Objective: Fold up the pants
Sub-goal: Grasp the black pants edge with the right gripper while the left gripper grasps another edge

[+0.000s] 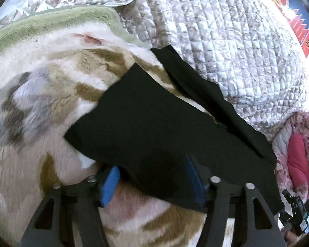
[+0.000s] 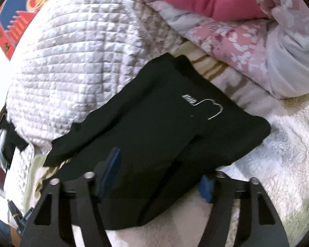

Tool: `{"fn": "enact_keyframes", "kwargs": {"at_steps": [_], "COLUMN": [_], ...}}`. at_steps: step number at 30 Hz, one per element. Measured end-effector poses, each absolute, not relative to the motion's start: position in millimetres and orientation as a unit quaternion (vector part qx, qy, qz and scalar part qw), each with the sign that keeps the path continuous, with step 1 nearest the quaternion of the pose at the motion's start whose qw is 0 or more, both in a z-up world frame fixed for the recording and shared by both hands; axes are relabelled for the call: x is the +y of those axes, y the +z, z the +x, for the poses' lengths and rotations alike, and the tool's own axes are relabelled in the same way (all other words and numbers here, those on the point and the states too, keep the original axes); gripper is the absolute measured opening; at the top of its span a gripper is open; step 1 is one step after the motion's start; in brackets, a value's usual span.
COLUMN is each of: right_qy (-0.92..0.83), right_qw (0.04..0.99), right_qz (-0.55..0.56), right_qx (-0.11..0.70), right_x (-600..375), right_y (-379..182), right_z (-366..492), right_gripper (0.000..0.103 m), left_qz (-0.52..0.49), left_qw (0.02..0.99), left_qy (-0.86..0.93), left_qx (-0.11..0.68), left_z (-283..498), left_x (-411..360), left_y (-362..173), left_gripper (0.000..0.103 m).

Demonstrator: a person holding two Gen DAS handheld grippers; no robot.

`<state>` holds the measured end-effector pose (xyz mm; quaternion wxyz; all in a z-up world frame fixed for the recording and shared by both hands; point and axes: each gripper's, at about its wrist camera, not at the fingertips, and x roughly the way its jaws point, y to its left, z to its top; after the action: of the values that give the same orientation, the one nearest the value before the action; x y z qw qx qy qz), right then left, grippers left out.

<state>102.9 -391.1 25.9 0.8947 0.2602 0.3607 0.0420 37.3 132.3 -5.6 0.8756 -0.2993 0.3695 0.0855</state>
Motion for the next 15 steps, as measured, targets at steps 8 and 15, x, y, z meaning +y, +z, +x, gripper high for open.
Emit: {"fn": "enact_keyframes", "kwargs": {"at_steps": [8,15], "right_qy": [0.014,0.051], "right_qw": [0.883,0.884], "right_qz": [0.289,0.299], "right_qx": [0.369,0.356], "right_x": [-412.4,-415.5], "right_y": [18.4,44.7], "right_z": [112.0,96.0], "right_gripper": [0.008,0.005], "left_qz": [-0.304,-0.291], "left_qw": [0.866,0.885], "left_qy": [0.113,0.094], "left_qx": [0.381,0.352], "left_z": [47.0,24.8], "left_x": [143.3,140.5], "left_y": [-9.8,29.5], "left_gripper": [0.004,0.004]}}
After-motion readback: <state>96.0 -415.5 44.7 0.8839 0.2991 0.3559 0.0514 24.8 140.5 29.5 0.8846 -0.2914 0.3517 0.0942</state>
